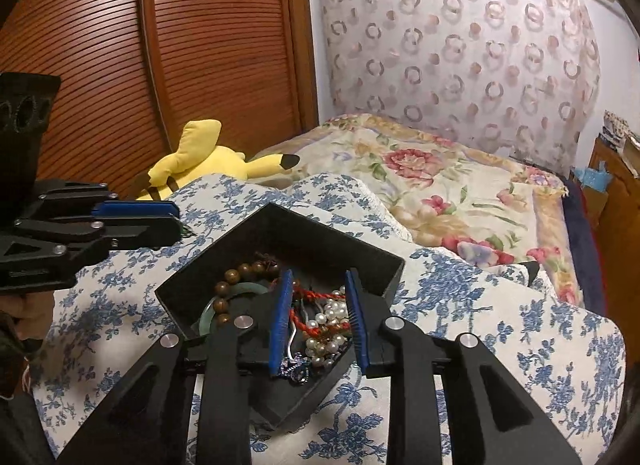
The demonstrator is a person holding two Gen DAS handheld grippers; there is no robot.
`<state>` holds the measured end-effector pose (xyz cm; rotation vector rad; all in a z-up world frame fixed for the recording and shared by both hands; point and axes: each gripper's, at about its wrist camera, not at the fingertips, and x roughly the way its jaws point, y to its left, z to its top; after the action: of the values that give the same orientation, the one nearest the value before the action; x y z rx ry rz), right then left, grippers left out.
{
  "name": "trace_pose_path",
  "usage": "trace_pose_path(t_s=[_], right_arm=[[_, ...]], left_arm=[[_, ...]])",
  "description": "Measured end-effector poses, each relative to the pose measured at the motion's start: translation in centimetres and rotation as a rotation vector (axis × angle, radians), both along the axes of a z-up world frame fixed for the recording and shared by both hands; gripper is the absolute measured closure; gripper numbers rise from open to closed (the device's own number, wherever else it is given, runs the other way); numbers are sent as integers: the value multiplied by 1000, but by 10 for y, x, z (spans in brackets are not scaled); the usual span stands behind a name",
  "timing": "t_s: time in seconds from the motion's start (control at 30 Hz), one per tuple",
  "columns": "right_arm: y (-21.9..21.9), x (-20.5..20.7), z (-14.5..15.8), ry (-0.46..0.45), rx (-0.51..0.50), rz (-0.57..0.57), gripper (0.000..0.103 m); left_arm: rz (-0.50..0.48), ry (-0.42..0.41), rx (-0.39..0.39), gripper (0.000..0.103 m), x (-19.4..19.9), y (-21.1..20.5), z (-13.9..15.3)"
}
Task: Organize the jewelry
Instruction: 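Release the red bracelet into the box with the right tool while the left tool drops the brooch in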
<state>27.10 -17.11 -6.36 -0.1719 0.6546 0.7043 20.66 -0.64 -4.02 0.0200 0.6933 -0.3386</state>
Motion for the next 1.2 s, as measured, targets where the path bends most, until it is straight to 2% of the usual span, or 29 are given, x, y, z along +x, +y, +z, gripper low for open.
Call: trace_pose_path(t_s=[0.53,0.67,0.93,1.2], right_arm=[[-20,4,5,-25,6,-62,74],[-20,3,6,-29,6,-65,74],[-25,-10,19,-56,-2,-86,74],[-36,-52,20,-48,-8,-119,74]], left_arm=[[-20,31,17,88,33,-18,-8],[-17,33,21,84,33,-19,-9],[2,10,15,70,10,-9,-6],[8,4,2,68,-26,2,-9]])
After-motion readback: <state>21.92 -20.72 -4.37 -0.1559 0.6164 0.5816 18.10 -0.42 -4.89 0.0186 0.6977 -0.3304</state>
